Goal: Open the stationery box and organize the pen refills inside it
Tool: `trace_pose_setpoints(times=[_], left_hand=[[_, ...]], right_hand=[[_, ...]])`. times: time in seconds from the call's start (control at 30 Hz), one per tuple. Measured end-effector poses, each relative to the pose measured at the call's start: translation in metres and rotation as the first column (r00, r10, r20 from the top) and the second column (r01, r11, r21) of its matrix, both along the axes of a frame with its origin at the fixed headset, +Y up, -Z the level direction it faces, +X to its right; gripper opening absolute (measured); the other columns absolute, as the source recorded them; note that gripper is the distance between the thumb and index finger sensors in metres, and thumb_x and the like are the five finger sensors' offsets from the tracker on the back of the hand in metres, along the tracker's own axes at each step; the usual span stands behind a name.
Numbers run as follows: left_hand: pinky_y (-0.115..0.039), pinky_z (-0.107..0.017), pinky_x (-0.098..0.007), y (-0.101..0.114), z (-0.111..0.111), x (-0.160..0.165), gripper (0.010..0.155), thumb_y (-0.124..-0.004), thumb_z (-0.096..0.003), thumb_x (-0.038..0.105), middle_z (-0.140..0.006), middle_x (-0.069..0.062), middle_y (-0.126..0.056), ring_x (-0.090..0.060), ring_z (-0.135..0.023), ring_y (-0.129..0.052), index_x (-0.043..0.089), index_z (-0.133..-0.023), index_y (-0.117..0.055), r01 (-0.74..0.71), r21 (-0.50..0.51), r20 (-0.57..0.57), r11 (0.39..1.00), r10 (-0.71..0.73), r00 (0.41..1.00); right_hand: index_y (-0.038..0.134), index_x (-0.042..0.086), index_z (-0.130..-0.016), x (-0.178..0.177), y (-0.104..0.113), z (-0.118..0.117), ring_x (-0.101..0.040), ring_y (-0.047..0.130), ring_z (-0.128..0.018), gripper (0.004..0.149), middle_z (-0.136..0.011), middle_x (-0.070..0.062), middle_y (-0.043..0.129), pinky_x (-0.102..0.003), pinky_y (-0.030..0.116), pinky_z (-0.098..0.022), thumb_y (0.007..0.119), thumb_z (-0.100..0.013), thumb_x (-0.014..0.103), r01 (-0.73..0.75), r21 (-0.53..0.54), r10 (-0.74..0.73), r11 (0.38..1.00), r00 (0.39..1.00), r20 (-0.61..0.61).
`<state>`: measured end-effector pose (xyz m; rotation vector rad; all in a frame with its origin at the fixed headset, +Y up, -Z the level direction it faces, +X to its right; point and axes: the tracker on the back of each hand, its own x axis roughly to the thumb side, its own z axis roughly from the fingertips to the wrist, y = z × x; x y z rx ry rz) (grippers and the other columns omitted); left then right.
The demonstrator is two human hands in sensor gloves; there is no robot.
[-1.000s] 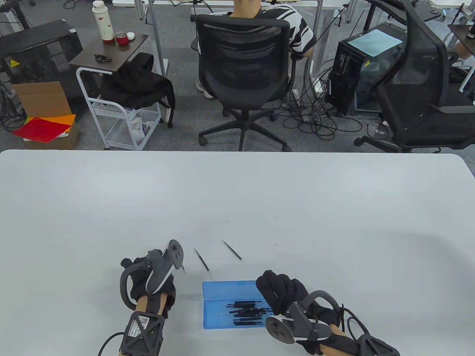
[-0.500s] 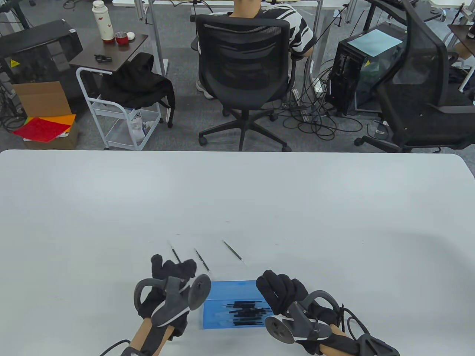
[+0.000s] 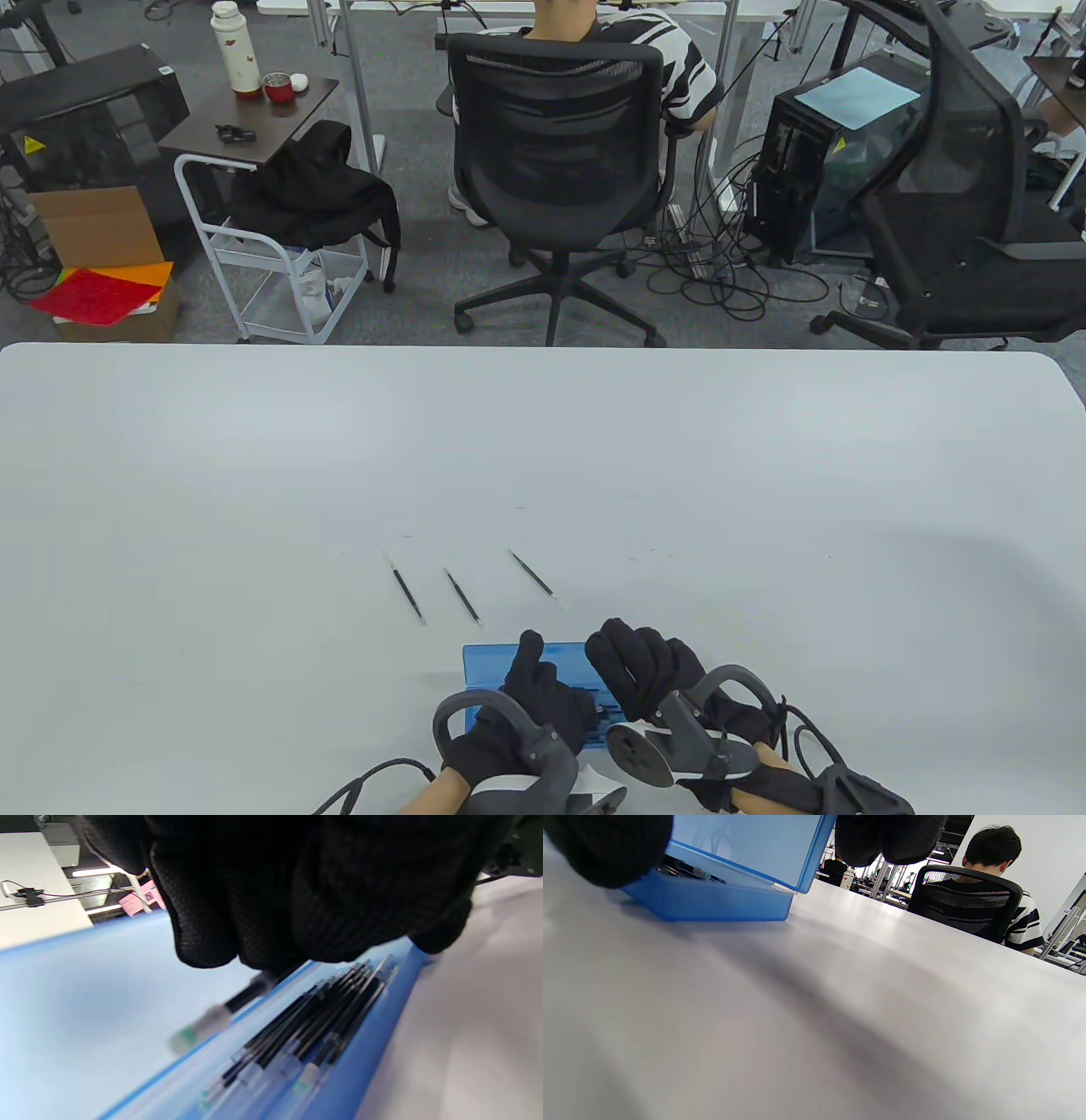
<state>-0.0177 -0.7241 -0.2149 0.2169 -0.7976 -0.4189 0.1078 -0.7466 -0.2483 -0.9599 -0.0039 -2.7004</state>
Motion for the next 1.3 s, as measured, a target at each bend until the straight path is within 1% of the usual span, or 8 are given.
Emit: trace_pose_setpoints(times=[0.17,0.33,0.57,0.7,0.87,1.07,1.17,1.3], left_hand=[[-0.058,-0.076,-0.067,-0.009,-0.008,0.006,0.056,-0.093,-0.0408,0.034,-0.076,0.004,-0.102,-0.025,-0.078,-0.104,0.015,-0.092,-0.080,0.036,-0.018,0.016,0.999,-0.036,0.999],[-0.058,-0.076,-0.066,-0.015,-0.009,0.008,0.056,-0.092,-0.0413,0.034,-0.077,0.005,-0.101,-0.024,-0.079,-0.103,0.017,-0.093,-0.079,0.085,0.024,0.023,0.996,-0.086,0.996],[-0.057,-0.077,-0.066,-0.015,-0.008,0.008,0.055,-0.091,-0.0424,0.035,-0.079,0.007,-0.099,-0.023,-0.082,-0.101,0.019,-0.094,-0.078,0.094,0.029,0.026,0.995,-0.095,0.995],[-0.057,-0.077,-0.066,-0.009,-0.005,0.005,0.054,-0.091,-0.0425,0.035,-0.079,0.008,-0.099,-0.022,-0.082,-0.101,0.020,-0.093,-0.078,0.055,0.012,0.041,0.998,-0.056,0.998],[-0.058,-0.077,-0.065,0.009,-0.001,0.000,0.053,-0.089,-0.0440,0.035,-0.080,0.007,-0.099,-0.023,-0.083,-0.100,0.020,-0.094,-0.078,-0.008,0.031,0.035,1.000,0.007,0.999],[-0.058,-0.077,-0.065,0.033,-0.007,-0.015,0.052,-0.088,-0.0453,0.036,-0.080,0.006,-0.100,-0.024,-0.082,-0.101,0.020,-0.094,-0.079,-0.091,0.082,-0.059,0.993,0.096,0.994],[-0.058,-0.077,-0.065,0.045,-0.017,-0.028,0.052,-0.088,-0.0459,0.036,-0.080,0.005,-0.100,-0.025,-0.082,-0.101,0.019,-0.094,-0.079,-0.141,0.101,-0.151,0.985,0.155,0.976],[-0.058,-0.077,-0.065,0.053,-0.034,-0.043,0.052,-0.087,-0.0467,0.036,-0.081,0.004,-0.100,-0.026,-0.082,-0.101,0.019,-0.095,-0.080,-0.178,0.109,-0.278,0.978,0.202,0.939]], right_hand=[[-0.002,0.008,-0.110,0.000,0.000,0.000,-0.050,0.056,-0.107,0.118,-0.121,-0.028,0.014,-0.059,0.060,-0.077,0.076,-0.038,0.060,0.000,0.000,0.000,1.000,1.000,0.000],[-0.002,0.009,-0.110,0.000,0.000,0.000,-0.050,0.056,-0.107,0.118,-0.121,-0.028,0.014,-0.059,0.060,-0.077,0.076,-0.038,0.060,0.000,0.000,0.000,1.000,1.000,-0.001],[-0.002,0.008,-0.110,0.000,0.000,0.000,-0.050,0.056,-0.107,0.118,-0.121,-0.028,0.014,-0.059,0.060,-0.077,0.076,-0.038,0.060,-0.001,0.001,0.001,1.000,1.000,0.000],[-0.002,0.008,-0.110,0.000,0.000,0.000,-0.050,0.056,-0.107,0.118,-0.121,-0.028,0.014,-0.059,0.060,-0.077,0.076,-0.038,0.060,-0.002,0.002,0.002,1.000,1.000,0.000],[-0.002,0.008,-0.110,0.000,0.000,0.000,-0.050,0.056,-0.107,0.118,-0.121,-0.028,0.014,-0.059,0.060,-0.077,0.076,-0.038,0.060,-0.002,0.003,0.002,1.000,1.000,-0.001],[-0.002,0.008,-0.110,0.000,0.000,0.000,-0.050,0.056,-0.107,0.118,-0.121,-0.028,0.014,-0.059,0.060,-0.077,0.076,-0.038,0.060,-0.002,0.002,0.002,1.000,1.000,0.000],[-0.002,0.008,-0.110,0.000,0.000,0.000,-0.049,0.056,-0.107,0.118,-0.121,-0.028,0.014,-0.059,0.060,-0.077,0.076,-0.038,0.060,-0.003,0.002,0.003,1.000,1.000,0.001],[-0.002,0.008,-0.110,0.000,0.000,0.000,-0.050,0.056,-0.107,0.118,-0.121,-0.029,0.014,-0.059,0.060,-0.077,0.076,-0.038,0.060,-0.003,0.002,0.003,1.000,1.000,0.001]])
